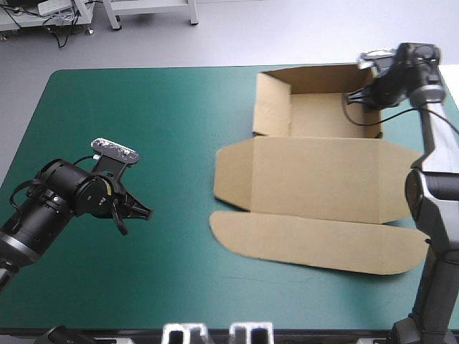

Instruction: Fold the box

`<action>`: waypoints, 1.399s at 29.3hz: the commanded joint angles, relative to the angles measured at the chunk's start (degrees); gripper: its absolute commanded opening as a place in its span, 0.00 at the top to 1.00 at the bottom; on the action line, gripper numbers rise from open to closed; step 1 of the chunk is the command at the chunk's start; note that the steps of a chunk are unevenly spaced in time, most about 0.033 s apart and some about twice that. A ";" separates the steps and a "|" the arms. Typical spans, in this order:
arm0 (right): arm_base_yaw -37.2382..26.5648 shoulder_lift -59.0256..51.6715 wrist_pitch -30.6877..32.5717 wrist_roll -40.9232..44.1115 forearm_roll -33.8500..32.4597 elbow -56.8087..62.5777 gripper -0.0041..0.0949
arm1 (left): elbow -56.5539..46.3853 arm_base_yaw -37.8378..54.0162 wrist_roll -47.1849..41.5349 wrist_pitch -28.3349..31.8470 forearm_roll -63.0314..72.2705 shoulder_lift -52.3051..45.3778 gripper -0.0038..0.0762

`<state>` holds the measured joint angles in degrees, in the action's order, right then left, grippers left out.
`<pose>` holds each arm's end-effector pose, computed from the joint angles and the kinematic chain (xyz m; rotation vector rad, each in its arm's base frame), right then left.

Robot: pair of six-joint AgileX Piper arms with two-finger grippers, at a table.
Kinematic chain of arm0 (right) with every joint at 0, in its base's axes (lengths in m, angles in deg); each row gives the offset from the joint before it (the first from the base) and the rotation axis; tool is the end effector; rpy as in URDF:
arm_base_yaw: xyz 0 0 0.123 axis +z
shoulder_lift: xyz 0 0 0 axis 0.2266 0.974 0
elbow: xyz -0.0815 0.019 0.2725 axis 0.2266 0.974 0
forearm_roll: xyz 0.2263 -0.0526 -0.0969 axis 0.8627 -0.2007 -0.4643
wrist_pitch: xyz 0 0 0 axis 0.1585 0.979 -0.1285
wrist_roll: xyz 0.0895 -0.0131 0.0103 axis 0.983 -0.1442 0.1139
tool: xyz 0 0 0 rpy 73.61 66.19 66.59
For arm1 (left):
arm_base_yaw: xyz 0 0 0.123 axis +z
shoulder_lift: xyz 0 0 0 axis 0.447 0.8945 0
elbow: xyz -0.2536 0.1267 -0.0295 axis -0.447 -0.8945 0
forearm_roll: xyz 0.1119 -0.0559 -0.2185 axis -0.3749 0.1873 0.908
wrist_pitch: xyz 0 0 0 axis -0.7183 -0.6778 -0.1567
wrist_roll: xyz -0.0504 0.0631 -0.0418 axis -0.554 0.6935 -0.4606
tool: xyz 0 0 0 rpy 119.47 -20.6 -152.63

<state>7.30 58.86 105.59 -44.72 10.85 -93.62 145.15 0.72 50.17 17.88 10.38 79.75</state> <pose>0.4739 -0.0442 0.3066 -0.1941 2.6794 -0.0495 0.1930 -0.0747 0.3373 0.5119 2.6561 0.1136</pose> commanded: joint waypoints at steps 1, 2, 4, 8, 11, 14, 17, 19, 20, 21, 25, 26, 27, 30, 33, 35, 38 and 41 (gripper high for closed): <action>-9.18 -3.59 -0.27 0.72 -1.86 -2.54 0.98 | 1.22 -0.04 -0.49 1.67 -1.25 -1.20 0.96; -11.58 -3.59 -0.14 0.72 -0.84 -2.54 0.98 | 1.22 -0.04 -0.49 1.67 -1.25 -1.20 0.96; -15.33 -3.23 0.37 0.72 1.48 -2.54 0.98 | 1.22 -0.04 -0.49 1.67 -1.35 -1.20 0.96; -20.49 -3.00 0.45 0.72 3.53 -2.54 0.98 | 1.22 -0.04 -0.28 1.90 -2.73 -1.20 0.96; -21.71 -2.88 0.45 -2.32 3.14 -2.54 0.98 | 1.22 -0.04 -0.28 2.33 -2.82 -1.20 0.96; -22.11 -2.38 0.45 -2.72 2.77 -2.54 0.93 | 1.22 -0.04 -0.28 2.33 -2.82 -1.20 0.96; -22.11 -1.91 0.45 -2.83 0.92 -2.54 0.72 | 1.22 -0.04 -0.28 2.33 -2.82 -1.20 0.96; -22.11 -1.94 -0.06 -2.83 -0.05 -2.54 0.51 | 1.22 -0.04 -0.28 2.21 -2.82 -1.20 0.96; -22.28 -1.89 -0.73 -2.59 -0.84 -2.54 0.38 | 1.22 -0.04 -0.28 2.11 -2.82 -1.20 0.96; -22.26 -1.89 -1.33 -1.38 -1.96 -2.54 0.27 | 1.22 -0.04 -0.28 2.11 -2.82 -1.20 0.96; -22.26 -2.01 -2.54 1.85 -6.76 -2.54 0.05 | 1.22 -0.04 -0.28 2.11 -2.82 -1.20 0.96; -22.26 -2.27 -2.35 1.91 -7.08 -2.54 0.06 | 1.22 -0.04 -0.28 2.11 -2.82 -1.20 0.96; -22.26 -2.53 -2.05 1.91 -7.08 -2.54 0.07 | 1.22 -0.04 -0.28 2.11 -2.82 -1.20 0.96; -22.26 -4.18 -1.48 2.00 -6.20 -3.22 0.11 | 1.22 -0.04 -0.28 2.82 -2.87 -1.20 0.96; -22.15 -5.87 0.36 2.00 -5.97 -6.54 0.15 | 1.22 -0.04 -0.28 4.19 -2.88 -1.20 0.96; -22.15 -7.90 0.48 2.38 -5.07 -9.47 0.20 | 1.22 -0.04 -0.28 4.66 -2.88 -1.20 0.96; -22.15 -11.65 0.48 2.54 -0.84 -12.37 0.29 | 1.22 -0.04 -0.52 5.00 -2.99 -1.20 0.96; -22.15 -15.79 0.48 2.13 8.99 -12.80 0.44 | 1.22 -0.04 -0.52 5.76 -2.99 -1.20 0.96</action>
<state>-14.37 50.30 105.93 -42.23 11.51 -104.12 145.15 0.72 50.23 21.26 8.46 79.75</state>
